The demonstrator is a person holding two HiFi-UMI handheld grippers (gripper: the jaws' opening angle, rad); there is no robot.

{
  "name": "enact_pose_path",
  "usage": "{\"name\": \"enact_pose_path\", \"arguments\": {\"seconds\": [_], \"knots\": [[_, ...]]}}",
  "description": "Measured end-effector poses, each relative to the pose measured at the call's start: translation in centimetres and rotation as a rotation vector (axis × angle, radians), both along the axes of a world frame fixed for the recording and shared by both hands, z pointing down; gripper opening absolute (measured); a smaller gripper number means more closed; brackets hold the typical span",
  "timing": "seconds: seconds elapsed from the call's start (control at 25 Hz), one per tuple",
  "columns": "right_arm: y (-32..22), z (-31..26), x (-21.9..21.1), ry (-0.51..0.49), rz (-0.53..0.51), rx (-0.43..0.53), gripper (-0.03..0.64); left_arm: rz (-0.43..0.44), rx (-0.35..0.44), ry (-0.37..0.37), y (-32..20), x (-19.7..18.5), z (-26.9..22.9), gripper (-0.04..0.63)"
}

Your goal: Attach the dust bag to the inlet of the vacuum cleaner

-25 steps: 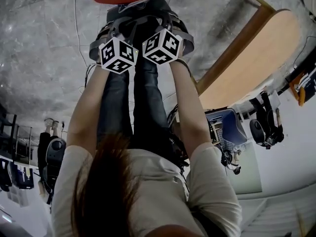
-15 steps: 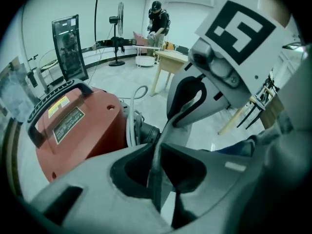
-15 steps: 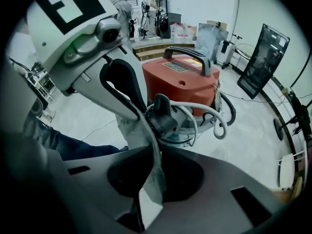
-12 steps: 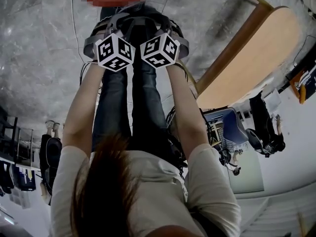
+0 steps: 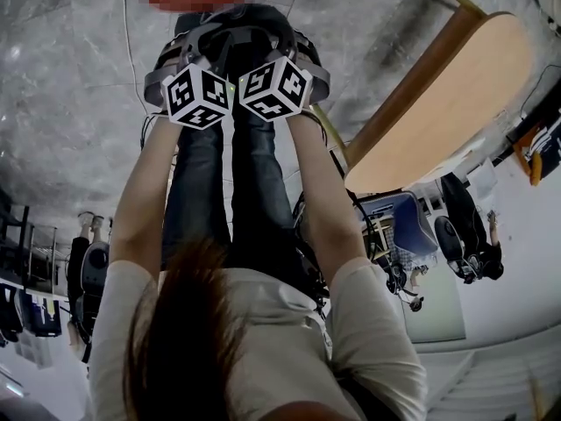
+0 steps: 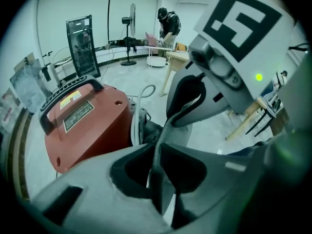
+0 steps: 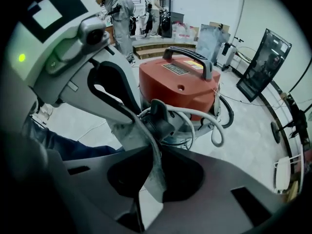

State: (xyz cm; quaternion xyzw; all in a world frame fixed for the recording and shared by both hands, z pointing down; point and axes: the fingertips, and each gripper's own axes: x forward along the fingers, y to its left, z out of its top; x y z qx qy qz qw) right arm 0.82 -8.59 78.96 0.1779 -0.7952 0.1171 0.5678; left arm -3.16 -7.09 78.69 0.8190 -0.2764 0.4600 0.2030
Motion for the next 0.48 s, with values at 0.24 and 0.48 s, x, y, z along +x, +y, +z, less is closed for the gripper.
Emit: {"name": "enact_pose_path", "arguments": {"seconds": [0.24,0.48], "knots": [[0.22,-0.04,0.34,-0.029,0.051,-0.003,0.055,0.075,-0.022,-0.009,-0.7,0.26,0.25,0.075],[-0.11,-0.07,0.19,-0.019,0.018,0.007,0.057,-0.069,-0.022,0.021,-0.31,0.12,-0.14,0.072]]}}
